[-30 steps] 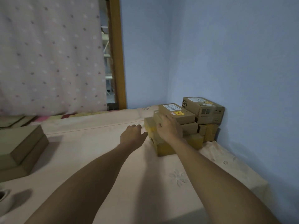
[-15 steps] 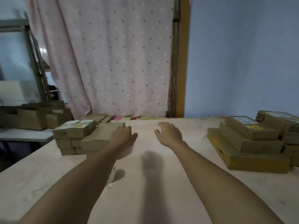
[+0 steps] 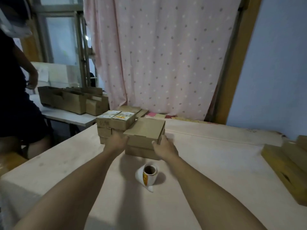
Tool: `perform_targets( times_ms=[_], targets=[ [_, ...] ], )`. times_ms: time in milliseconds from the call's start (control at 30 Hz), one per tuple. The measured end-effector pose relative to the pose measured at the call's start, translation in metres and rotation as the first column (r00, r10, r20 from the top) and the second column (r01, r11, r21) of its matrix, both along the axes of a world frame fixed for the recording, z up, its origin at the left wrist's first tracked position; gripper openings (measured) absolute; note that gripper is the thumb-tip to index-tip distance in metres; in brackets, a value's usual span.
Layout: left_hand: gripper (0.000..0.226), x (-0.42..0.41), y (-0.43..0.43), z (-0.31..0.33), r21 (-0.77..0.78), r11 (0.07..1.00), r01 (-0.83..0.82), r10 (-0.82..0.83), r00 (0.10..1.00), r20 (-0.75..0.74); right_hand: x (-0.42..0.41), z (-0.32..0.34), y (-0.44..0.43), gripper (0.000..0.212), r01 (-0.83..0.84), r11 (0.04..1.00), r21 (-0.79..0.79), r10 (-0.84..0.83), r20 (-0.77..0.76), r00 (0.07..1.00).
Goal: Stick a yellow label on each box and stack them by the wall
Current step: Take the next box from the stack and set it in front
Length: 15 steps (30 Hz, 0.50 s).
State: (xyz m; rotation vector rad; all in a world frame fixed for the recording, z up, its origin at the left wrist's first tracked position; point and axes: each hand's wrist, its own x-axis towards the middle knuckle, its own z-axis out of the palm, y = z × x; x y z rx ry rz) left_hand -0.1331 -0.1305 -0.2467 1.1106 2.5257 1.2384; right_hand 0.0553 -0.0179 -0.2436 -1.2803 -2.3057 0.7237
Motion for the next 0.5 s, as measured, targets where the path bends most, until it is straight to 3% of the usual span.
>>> perform_targets(
  times_ms=[167,333,500],
  targets=[
    [0.047,0.005,0.015,-0.010,0.144,0.989,-0.029,-0.012,0.961,0.276,-0.020,-0.015,0.007,0.071,0.018,0.995,-0.103,-0.027,-0.088,0.996],
    [0.037,0.014,0.027,-0.019,0.236,0.972,0.013,-0.052,0.986,0.161,-0.022,-0.020,0.011,0.069,0.043,0.990,-0.137,-0.065,-0.161,0.985],
    [0.039,0.024,0.031,-0.020,0.212,0.977,-0.005,-0.022,0.992,0.128,-0.015,-0.018,0.011,0.062,0.098,0.985,-0.142,-0.132,-0.257,0.957]
  ],
)
